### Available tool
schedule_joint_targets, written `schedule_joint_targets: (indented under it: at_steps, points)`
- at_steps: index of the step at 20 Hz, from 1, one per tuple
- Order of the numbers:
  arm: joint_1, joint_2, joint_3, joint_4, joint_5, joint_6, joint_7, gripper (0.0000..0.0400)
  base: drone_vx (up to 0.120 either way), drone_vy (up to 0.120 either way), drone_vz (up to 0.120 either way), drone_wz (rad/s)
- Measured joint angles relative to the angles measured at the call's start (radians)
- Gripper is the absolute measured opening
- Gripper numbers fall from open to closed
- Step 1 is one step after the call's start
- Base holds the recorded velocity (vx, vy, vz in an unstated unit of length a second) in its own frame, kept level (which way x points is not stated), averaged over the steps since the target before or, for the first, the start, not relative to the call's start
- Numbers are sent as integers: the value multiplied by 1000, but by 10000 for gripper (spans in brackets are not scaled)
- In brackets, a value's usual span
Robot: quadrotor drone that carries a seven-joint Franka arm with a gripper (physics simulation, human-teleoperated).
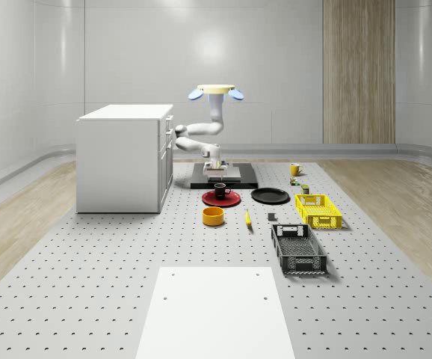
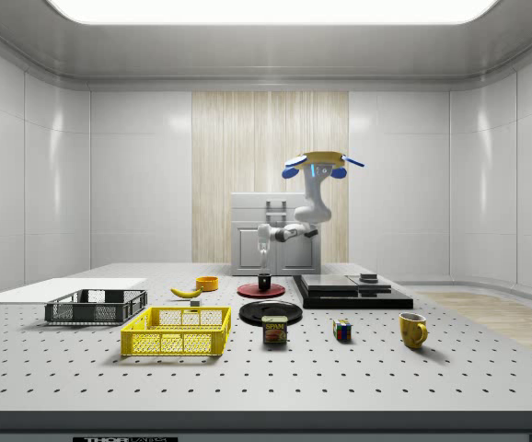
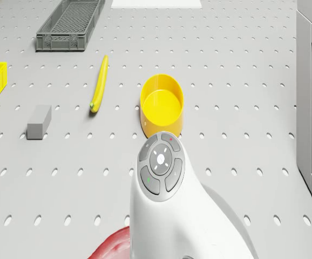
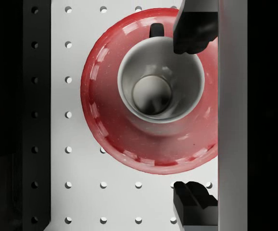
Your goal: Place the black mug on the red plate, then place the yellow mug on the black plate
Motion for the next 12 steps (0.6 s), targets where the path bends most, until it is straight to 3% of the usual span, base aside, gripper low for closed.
schedule_joint_targets:
  at_steps: [4, 6, 12]
  points:
    - [1, 0, 7, -3, 6, -4, 0, 397, -120, 120, 20, 0]
    - [1, -1, 9, -4, 8, -4, 0, 398, -120, 120, 100, 0]
    - [1, -1, 11, -5, 10, -5, 1, 400, -120, 120, 0, 0]
